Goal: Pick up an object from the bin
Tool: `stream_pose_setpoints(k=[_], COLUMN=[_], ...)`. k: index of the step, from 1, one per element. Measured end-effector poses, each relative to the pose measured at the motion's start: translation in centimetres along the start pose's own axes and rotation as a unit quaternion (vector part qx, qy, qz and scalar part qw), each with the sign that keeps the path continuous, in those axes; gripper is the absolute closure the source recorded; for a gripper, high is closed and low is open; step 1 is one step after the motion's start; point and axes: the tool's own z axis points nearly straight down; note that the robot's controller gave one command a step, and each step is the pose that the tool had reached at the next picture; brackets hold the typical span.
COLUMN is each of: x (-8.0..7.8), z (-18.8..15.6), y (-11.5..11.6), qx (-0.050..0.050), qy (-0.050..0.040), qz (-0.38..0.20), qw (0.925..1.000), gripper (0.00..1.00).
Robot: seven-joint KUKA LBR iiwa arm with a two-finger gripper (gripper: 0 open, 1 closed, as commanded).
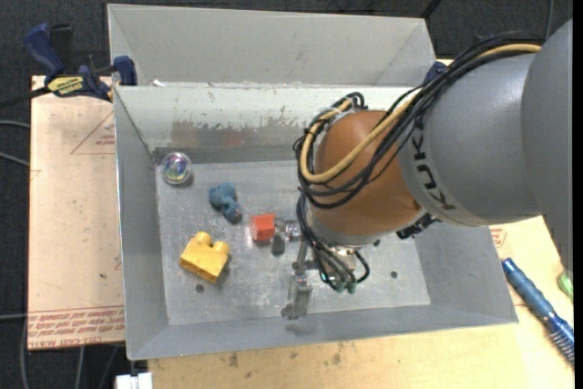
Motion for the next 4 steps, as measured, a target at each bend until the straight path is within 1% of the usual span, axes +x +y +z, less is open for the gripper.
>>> stream_pose_setpoints(k=[1, 2, 3, 4], x=[-5.9, -10.3, -10.4, -10.0], z=[0.8, 7.3, 7.1, -7.8], y=[-0.1, 2.7, 2.6, 0.9], qx=[0.0, -0.001, -0.001, -0.002], qy=[-0.0065, -0.0033, -0.0043, -0.0089], qz=[-0.007, 0.086, 0.088, 0.083], qw=[1.0, 0.9963, 0.9961, 0.9965], gripper=[0.0, 0.0, 1.0, 1.0])
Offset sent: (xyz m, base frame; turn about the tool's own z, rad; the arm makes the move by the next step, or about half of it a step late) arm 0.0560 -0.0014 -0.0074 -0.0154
